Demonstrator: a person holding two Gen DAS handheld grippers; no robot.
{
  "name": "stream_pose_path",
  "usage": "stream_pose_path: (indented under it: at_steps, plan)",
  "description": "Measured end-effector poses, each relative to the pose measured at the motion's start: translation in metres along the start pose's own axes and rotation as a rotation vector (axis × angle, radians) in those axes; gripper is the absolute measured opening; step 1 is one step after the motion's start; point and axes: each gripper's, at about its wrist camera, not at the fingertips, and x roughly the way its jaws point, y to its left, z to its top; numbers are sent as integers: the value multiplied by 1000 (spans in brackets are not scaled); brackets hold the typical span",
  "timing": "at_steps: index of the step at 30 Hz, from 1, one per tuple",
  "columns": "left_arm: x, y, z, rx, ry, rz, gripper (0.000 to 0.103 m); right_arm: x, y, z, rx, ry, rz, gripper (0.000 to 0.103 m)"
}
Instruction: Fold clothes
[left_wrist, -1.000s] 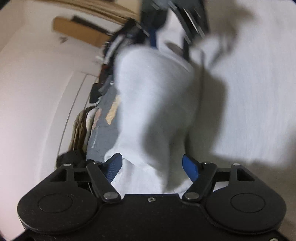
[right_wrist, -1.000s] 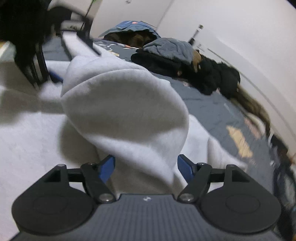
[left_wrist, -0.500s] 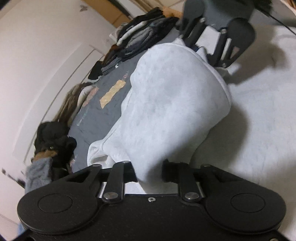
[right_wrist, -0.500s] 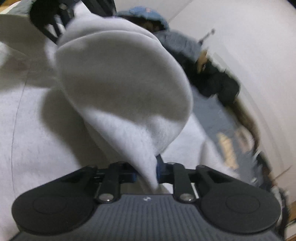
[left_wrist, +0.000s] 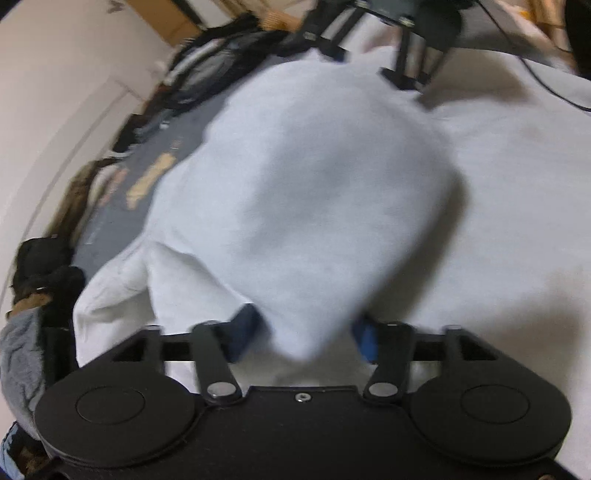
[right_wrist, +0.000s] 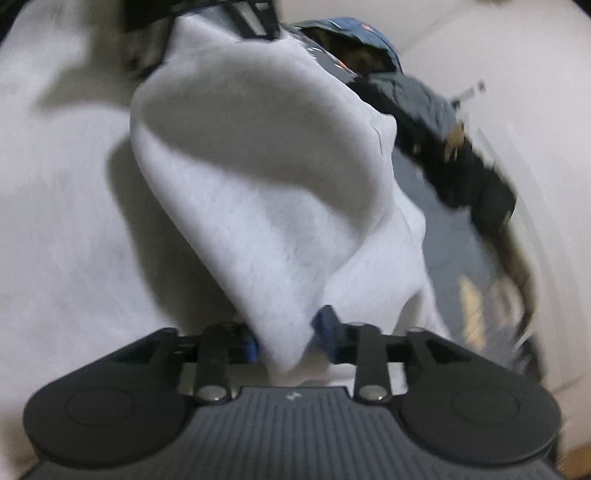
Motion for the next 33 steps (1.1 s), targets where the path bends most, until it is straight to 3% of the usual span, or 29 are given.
stream_pose_path:
  at_steps: [3, 6, 8, 11, 13, 14, 16, 19, 25, 28, 33]
  plan:
    - [-27, 10, -5, -46, -3, -25, 65, -14, -14, 1, 167, 43, 82, 50]
    - [-56, 31, -10, -187, -47, -18, 65, -29, -28, 2, 338, 83, 162, 58]
    - [-73, 48, -10, -340, -114, 18, 72, -55, -44, -8, 625, -8, 96, 69]
    - [-89, 66, -2, -559, -222, 99, 73, -95, -38, -19, 1002, -212, -81, 79]
    - [-95, 64, 9, -668, -278, 161, 74, -111, -21, -23, 1149, -331, -168, 84]
    - [-98, 61, 15, -715, -305, 189, 82, -111, -18, -21, 1184, -354, -209, 88]
    - [-99, 59, 26, -789, -355, 228, 92, -111, -11, -14, 1159, -306, -248, 91]
    - [-90, 52, 43, -839, -344, 209, 92, -111, -2, -3, 1119, -234, -304, 93]
    - [-92, 26, 56, -877, -312, 200, 92, -102, 28, 3, 1064, -154, -295, 94]
    - [-91, 26, 55, -943, -315, 211, 92, -99, 35, 2, 1059, -106, -286, 94]
    - [-85, 32, 68, -1005, -344, 299, 92, -87, 31, 2, 1025, -34, -307, 94]
